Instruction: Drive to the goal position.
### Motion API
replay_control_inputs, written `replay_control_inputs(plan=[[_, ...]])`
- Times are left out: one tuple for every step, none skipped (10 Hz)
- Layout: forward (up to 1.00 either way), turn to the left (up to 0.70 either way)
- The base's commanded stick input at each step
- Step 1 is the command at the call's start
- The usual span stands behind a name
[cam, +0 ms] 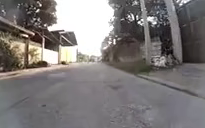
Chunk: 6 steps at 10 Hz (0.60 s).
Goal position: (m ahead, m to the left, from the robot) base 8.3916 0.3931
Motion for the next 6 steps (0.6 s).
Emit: replay_control_inputs(plan=[[1.00, 0.00], [1.00, 0.00], [1.00, 0.00], [1.00, 0.00], [1.00, 0.00], [1.00, 0.00]])
